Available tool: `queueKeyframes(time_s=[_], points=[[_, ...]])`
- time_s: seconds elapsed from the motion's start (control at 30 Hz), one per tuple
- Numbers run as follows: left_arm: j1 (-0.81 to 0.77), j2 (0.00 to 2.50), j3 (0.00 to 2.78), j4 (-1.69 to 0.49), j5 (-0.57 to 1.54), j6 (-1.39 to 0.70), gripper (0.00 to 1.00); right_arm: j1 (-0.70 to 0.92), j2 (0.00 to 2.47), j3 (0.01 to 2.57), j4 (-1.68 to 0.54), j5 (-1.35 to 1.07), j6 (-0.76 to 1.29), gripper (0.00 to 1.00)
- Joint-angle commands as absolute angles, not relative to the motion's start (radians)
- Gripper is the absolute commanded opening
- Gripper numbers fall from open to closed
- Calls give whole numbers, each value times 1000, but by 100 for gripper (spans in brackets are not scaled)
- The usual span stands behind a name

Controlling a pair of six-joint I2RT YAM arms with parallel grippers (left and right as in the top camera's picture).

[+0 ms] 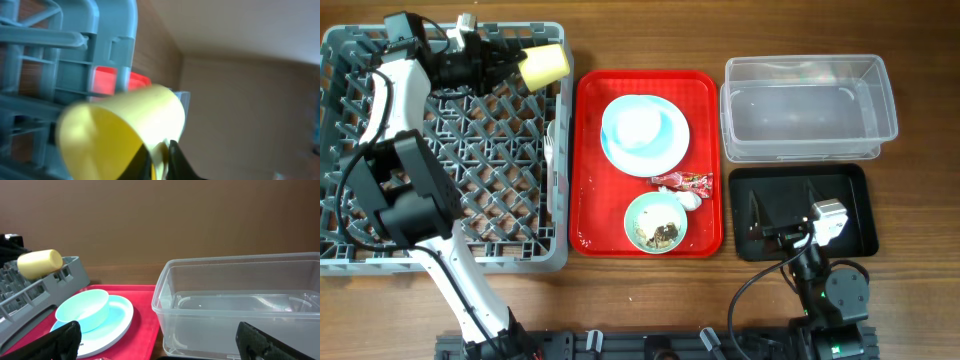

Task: Sort waste into correct bins and load items into the dishwasher rack
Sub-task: 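Lift the yellow cup and place it in the dish rack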

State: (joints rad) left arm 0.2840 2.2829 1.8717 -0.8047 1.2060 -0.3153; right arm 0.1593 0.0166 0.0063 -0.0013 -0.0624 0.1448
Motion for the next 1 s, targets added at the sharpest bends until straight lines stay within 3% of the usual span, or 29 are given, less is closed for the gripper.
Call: queueKeyframes(time_s=[0.0, 0.07, 0.3, 0.4, 0.47, 0.97], points=[[279, 2323, 1838, -812, 977, -291, 9, 160, 14, 5, 1, -57, 137, 100], [277, 2323, 1838, -812, 978, -291, 4, 160, 14, 5, 1, -57, 137, 100], [263, 2323, 1838, -800, 981, -292, 4, 160, 14, 5, 1, -57, 137, 100], [272, 2323, 1838, -678, 1289, -351, 4, 160, 14, 5, 1, -57, 137, 100], [265, 2323, 1838, -473, 1477, -549, 4, 160, 14, 5, 1, -57, 137, 100], [185, 2324, 1826, -523, 1189, -532, 4, 160, 14, 5, 1, -57, 138, 100]])
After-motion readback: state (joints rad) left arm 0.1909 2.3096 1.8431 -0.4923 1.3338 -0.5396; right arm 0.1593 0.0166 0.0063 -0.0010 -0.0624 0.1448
